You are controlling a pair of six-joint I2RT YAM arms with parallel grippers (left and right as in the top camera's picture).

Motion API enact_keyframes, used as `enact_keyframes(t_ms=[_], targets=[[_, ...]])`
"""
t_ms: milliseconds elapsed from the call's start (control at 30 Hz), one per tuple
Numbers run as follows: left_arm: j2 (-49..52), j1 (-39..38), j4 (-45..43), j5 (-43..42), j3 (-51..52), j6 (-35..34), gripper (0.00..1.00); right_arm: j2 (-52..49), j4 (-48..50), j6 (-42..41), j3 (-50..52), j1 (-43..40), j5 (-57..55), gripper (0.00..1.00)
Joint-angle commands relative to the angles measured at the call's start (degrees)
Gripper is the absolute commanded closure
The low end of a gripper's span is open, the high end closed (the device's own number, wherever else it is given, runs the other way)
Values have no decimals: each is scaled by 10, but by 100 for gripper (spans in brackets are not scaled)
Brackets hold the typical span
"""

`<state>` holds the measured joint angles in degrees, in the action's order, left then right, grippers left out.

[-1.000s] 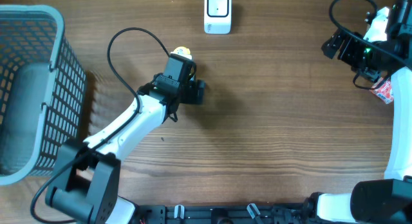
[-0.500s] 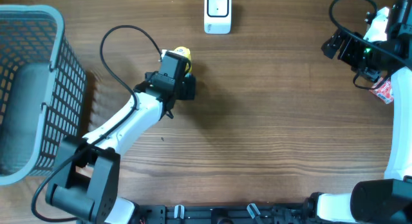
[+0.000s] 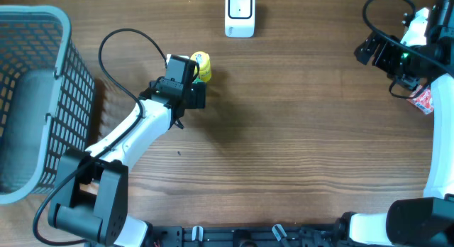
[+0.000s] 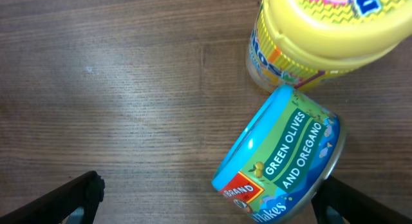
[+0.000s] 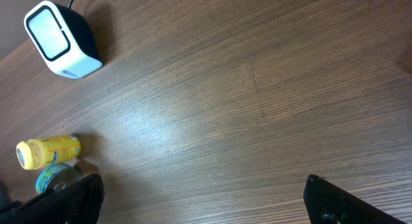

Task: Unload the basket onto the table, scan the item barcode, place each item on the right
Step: 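Grasp the blue-lidded tuna can with the left gripper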

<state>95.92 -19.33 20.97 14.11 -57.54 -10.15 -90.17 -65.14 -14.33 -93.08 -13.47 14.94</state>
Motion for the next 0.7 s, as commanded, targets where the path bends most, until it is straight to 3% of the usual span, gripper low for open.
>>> enact_keyframes(t_ms=[0, 667], targets=[[3, 2, -11, 10, 3, 5, 0, -8, 3, -8, 6, 1, -10, 0], [-21, 43, 9, 0, 3, -26, 0, -33, 1, -9, 9, 5, -10, 2]])
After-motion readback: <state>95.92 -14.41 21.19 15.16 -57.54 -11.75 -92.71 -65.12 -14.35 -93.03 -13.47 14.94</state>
